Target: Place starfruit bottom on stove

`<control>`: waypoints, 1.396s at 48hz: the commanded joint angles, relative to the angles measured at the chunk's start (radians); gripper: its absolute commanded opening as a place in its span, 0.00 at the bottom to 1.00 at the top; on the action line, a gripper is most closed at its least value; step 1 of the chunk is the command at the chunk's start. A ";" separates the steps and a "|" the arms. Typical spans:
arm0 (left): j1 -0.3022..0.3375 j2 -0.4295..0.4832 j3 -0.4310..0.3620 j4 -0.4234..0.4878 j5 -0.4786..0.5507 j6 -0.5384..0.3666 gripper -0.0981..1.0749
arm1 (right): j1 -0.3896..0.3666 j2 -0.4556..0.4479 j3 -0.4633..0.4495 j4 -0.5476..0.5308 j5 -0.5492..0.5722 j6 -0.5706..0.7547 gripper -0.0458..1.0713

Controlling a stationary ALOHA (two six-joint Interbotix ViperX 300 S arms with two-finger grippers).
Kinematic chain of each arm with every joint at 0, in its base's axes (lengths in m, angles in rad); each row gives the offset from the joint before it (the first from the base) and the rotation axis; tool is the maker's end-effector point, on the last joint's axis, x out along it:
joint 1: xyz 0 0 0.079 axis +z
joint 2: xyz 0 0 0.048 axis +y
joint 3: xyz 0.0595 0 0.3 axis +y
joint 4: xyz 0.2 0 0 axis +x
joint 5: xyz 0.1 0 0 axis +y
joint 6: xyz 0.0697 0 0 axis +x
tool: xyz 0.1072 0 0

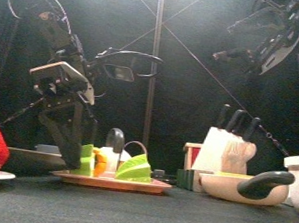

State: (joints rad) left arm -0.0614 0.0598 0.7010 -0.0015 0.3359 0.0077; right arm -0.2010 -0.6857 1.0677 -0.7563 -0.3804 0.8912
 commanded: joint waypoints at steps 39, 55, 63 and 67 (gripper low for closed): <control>-0.012 -0.565 0.212 -0.087 0.285 -0.015 0.68 | -0.005 0.000 -0.009 0.014 -0.006 0.000 0.92; 0.012 -0.594 0.344 -0.112 0.198 -0.014 0.70 | -0.009 0.008 -0.011 0.014 -0.006 0.000 0.92; 0.029 -0.594 0.364 -0.115 0.161 -0.014 0.75 | -0.012 0.014 -0.017 0.015 -0.006 -0.002 0.92; 0.043 -0.594 0.370 -0.117 0.156 -0.014 0.79 | -0.012 0.020 -0.018 0.014 -0.008 -0.002 0.92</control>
State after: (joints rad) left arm -0.0337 -0.5308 1.0784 -0.1150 0.5031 -0.0077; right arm -0.2086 -0.6673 1.0677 -0.7455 -0.3804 0.8912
